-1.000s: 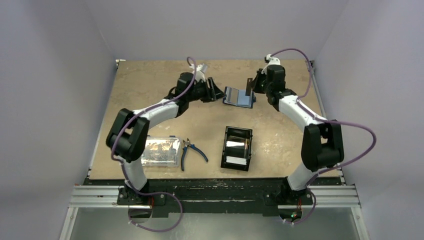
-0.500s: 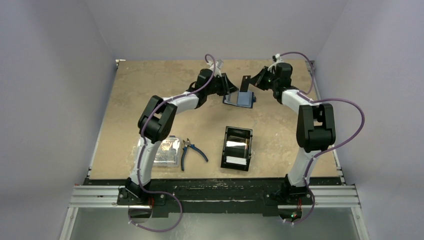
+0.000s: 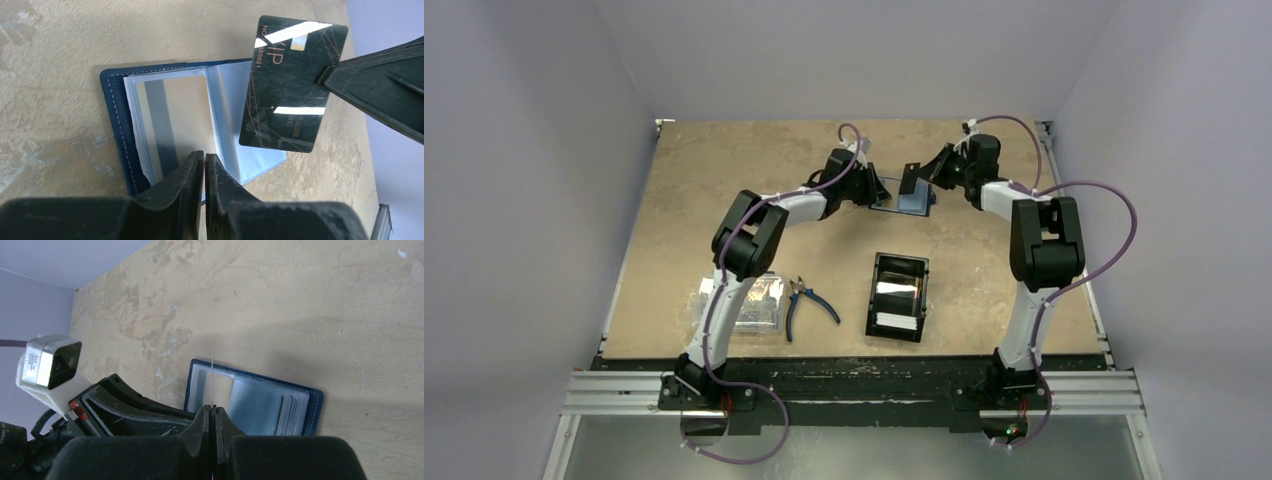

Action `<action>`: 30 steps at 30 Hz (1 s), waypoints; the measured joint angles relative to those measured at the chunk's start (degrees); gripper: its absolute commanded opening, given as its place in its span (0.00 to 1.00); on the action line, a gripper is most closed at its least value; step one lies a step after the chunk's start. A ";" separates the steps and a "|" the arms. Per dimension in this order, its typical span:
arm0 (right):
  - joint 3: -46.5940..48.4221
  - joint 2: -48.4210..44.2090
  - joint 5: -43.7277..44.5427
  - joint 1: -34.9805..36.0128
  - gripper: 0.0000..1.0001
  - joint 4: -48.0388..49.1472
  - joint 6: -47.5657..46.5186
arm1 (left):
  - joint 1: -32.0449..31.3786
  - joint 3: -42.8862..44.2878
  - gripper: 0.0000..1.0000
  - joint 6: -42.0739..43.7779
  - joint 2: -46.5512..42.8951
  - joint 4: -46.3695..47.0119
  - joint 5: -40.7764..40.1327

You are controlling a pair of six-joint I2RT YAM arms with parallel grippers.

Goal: Put the credit cards into the card holder
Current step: Insert the credit card into the card holder.

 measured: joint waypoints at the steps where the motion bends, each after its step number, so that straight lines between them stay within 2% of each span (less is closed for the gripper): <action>1: 0.07 0.39 -0.17 0.00 0.00 -0.02 0.00 | 0.07 0.02 0.11 0.09 0.11 -0.26 -0.17; 20: 3.04 5.09 -0.92 -0.02 0.00 -1.44 0.00 | 1.66 -0.87 0.10 -0.55 0.09 1.05 -0.15; 30: 3.58 6.01 -0.98 -0.02 0.00 -5.55 1.36 | 1.75 -2.40 0.10 -1.25 -0.28 2.84 -0.20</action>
